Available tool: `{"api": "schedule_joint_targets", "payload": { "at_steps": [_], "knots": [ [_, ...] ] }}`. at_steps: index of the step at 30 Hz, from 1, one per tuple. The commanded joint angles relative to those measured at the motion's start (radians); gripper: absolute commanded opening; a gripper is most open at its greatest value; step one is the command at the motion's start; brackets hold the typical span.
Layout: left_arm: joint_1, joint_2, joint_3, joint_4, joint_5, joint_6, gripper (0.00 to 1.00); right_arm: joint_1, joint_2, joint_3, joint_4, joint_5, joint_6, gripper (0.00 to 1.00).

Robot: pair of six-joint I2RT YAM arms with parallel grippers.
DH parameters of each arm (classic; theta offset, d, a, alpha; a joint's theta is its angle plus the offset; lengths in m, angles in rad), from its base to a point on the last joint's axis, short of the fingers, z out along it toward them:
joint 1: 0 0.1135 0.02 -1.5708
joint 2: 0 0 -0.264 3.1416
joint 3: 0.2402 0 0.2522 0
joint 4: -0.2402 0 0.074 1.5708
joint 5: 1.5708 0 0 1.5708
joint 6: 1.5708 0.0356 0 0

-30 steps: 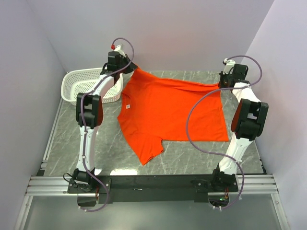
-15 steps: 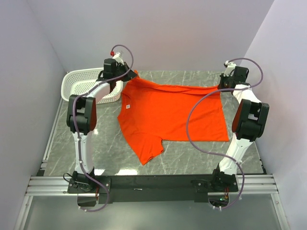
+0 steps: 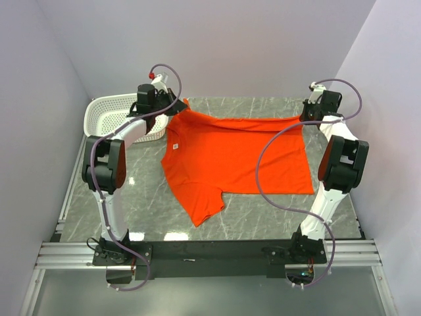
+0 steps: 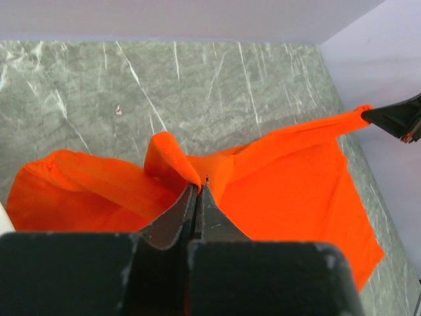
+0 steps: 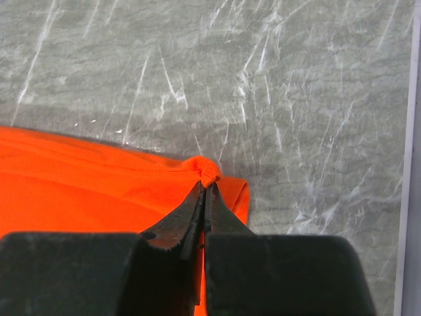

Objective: Fold and stack the t-shirts
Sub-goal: Fold the tshirt

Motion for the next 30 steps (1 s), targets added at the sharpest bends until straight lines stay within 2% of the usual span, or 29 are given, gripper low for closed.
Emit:
{"api": "schedule_joint_targets", "payload": {
  "at_steps": [1,30],
  "knots": [
    [0.002,-0.071,-0.026,0.054,0.033,0.025,0.01,-0.011,0.018,0.048,0.048,0.020,0.018,0.00],
    [0.000,-0.177,-0.176,0.097,0.054,0.010,0.01,-0.020,0.050,0.083,0.028,0.039,0.044,0.00]
  ]
}}
